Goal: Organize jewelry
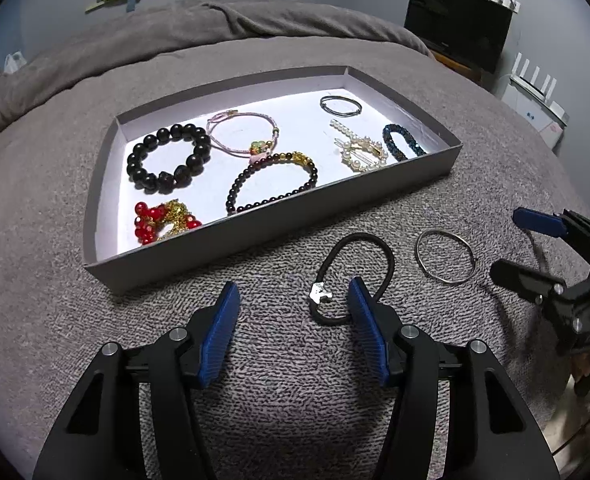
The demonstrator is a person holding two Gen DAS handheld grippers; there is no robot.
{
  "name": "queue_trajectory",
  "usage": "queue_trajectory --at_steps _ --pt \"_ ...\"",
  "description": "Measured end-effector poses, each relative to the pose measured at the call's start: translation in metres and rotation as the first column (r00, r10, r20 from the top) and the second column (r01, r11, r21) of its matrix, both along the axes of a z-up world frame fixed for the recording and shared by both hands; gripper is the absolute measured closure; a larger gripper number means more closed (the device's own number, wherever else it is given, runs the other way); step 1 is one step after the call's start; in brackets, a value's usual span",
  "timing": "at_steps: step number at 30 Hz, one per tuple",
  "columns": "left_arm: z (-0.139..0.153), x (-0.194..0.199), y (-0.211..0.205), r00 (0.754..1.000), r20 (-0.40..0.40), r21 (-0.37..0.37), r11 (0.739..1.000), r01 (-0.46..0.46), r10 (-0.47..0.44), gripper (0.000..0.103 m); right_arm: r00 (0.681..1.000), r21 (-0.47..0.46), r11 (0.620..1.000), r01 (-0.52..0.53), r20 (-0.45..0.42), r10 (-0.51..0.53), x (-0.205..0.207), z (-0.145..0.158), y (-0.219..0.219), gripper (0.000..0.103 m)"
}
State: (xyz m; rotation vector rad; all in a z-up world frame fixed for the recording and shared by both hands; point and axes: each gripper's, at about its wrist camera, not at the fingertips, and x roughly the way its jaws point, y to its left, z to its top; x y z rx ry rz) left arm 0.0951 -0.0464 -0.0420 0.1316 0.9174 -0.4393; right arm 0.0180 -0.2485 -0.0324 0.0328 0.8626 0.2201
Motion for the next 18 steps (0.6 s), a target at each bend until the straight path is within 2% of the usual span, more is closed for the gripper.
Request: queue_trajectory --at_steps 9,13,18 --pt "-0.001 -0.003 -0.003 1.0 -0.008 -0.021 0.999 0.025 -0.025 0.057 0.999 -0.026 0.999 -0.045 0.023 0.046 -0.001 -0.004 0.017 0.006" --pt "-0.002 -0.001 -0.002 0.999 -0.022 -0.04 0.999 0.036 -0.037 0.067 0.997 -0.017 0.998 -0.065 0.028 0.066 0.0 -0.005 0.022 0.006" --pt "-0.008 0.004 -0.003 0.999 -0.037 -0.051 0.998 0.029 -0.031 0.068 0.996 -0.023 0.997 -0.079 0.034 0.08 0.002 -0.008 0.029 0.006"
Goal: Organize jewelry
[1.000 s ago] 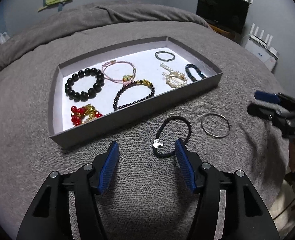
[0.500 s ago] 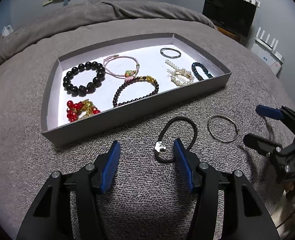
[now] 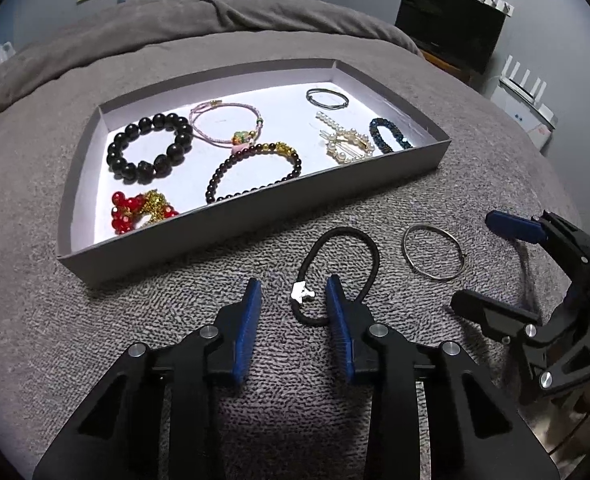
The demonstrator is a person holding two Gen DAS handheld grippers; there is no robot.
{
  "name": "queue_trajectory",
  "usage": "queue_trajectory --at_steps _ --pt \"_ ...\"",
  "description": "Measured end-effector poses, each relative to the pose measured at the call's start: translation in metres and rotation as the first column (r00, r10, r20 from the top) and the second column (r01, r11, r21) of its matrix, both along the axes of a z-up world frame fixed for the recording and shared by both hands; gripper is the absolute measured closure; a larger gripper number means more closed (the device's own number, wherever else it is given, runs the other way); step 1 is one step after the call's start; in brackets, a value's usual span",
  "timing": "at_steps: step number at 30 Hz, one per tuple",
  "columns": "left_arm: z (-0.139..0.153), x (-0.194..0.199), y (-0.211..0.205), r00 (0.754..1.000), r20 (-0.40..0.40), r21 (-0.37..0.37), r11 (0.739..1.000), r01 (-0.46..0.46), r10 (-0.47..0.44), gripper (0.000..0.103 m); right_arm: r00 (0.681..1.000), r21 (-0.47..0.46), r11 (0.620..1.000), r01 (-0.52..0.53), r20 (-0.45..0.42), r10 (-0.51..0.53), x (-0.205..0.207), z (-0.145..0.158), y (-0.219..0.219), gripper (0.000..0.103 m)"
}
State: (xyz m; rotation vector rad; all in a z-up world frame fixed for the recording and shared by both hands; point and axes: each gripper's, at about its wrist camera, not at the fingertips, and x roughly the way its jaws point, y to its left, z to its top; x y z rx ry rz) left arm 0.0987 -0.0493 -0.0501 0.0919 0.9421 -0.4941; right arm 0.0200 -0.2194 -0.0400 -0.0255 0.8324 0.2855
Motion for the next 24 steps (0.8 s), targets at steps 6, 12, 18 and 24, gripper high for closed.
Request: queue_trajectory --at_steps 6,12,18,24 --pt "-0.003 0.001 -0.001 1.0 0.016 0.012 1.0 0.0 0.0 0.074 1.0 -0.015 1.0 -0.016 0.005 0.016 0.005 -0.003 0.01 0.016" --pt "-0.003 -0.001 -0.001 1.0 0.025 0.015 1.0 0.008 -0.009 0.084 0.999 -0.032 0.998 -0.05 0.002 0.05 0.008 -0.006 0.02 0.033" --pt "-0.004 -0.001 -0.002 0.999 0.032 0.031 0.999 0.017 -0.018 0.089 0.998 -0.024 0.998 -0.058 0.0 0.058 0.01 -0.007 0.021 0.054" --pt "0.001 -0.003 -0.001 0.998 0.049 0.03 0.999 0.025 -0.026 0.09 0.998 -0.02 0.998 -0.055 0.011 0.056 0.007 -0.003 0.019 0.055"
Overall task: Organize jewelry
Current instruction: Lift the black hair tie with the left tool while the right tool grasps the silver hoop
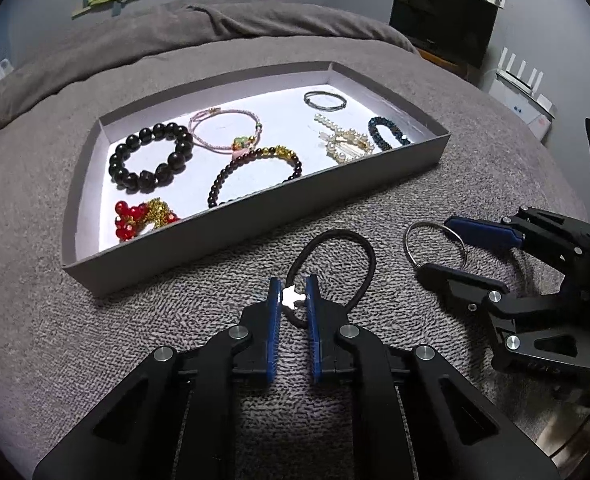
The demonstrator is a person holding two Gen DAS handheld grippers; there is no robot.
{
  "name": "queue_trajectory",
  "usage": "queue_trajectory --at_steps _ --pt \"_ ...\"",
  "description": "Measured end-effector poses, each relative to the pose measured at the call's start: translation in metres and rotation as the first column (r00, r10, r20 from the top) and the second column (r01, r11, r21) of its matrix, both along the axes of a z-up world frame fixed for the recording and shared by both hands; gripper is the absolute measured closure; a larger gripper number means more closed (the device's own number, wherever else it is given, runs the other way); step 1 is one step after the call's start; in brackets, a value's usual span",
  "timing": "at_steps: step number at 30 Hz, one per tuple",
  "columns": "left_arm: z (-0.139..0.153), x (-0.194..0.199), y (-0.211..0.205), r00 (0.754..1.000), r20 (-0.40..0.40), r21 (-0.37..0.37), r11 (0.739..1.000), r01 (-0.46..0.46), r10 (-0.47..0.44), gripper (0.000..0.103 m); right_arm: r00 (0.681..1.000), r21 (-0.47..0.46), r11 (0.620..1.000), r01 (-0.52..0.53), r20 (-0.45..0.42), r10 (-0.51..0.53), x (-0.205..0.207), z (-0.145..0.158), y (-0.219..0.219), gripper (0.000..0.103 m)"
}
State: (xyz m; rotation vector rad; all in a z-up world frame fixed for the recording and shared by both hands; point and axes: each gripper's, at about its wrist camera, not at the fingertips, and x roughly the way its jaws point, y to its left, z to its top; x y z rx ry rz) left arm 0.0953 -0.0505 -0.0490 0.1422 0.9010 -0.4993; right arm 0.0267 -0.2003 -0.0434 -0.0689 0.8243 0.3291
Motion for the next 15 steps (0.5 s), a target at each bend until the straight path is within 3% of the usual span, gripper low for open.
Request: queue_trajectory --at_steps 7,15 --pt "0.025 -0.01 0.005 0.998 0.052 -0.031 0.999 0.028 -0.026 0.09 1.0 0.007 1.0 -0.002 0.015 0.002 -0.003 0.011 -0.005 0.055" --pt "0.068 -0.006 0.017 0.992 0.119 -0.073 0.996 0.041 -0.032 0.09 0.997 0.037 0.999 0.015 0.077 -0.018 0.006 0.045 -0.022 0.055"
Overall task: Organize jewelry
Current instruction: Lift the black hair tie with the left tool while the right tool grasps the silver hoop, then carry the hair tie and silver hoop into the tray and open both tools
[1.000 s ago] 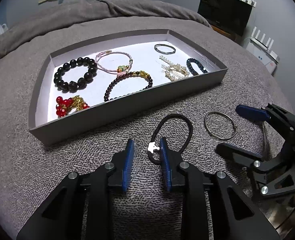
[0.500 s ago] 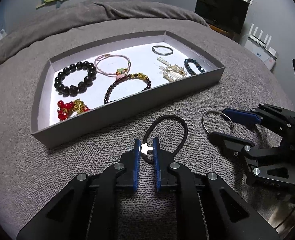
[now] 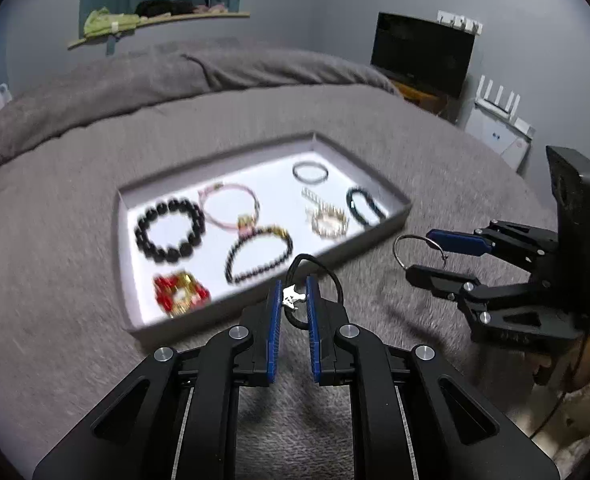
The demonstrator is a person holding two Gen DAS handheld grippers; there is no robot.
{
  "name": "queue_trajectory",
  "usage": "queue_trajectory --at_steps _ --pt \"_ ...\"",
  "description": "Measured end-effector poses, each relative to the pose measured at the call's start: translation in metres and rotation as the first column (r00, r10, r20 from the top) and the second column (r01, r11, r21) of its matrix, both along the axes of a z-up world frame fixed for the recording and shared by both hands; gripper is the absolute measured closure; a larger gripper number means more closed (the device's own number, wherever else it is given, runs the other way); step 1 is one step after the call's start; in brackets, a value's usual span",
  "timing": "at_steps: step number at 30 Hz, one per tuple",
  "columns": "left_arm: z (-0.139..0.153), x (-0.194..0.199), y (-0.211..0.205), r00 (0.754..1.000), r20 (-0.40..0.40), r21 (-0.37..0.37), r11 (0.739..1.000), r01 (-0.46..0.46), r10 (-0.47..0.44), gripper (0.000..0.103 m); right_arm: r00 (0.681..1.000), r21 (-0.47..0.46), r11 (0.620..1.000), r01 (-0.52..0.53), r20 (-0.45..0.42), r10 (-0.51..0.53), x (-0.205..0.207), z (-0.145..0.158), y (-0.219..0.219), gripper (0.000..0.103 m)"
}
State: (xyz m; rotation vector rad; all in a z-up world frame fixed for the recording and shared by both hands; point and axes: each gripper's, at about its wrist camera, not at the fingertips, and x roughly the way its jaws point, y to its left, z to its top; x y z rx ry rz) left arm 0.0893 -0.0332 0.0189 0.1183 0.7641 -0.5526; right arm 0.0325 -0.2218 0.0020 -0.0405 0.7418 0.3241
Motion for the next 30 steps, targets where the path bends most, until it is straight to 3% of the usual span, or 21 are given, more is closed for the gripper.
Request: queue_trajectory --at_steps 6,14,22,30 --pt "0.028 0.025 0.004 0.999 0.046 0.002 1.0 -0.014 0.014 0.09 0.999 0.03 0.999 0.025 0.03 -0.026 0.031 0.022 -0.014 0.055" --pt "0.037 0.095 -0.015 0.999 0.018 0.004 0.999 -0.031 0.031 0.09 0.998 0.084 0.994 0.069 -0.018 -0.068 0.086 0.017 -0.014 0.055" --pt "-0.005 0.176 -0.045 0.987 -0.151 0.014 0.999 -0.053 0.054 0.09 0.996 0.056 0.996 0.071 -0.063 -0.068 0.129 -0.004 0.019 0.055" --pt "-0.041 0.21 -0.056 0.962 -0.257 0.003 0.996 -0.093 0.091 0.09 0.981 0.062 0.995 0.081 -0.18 -0.069 0.16 -0.028 0.029 0.055"
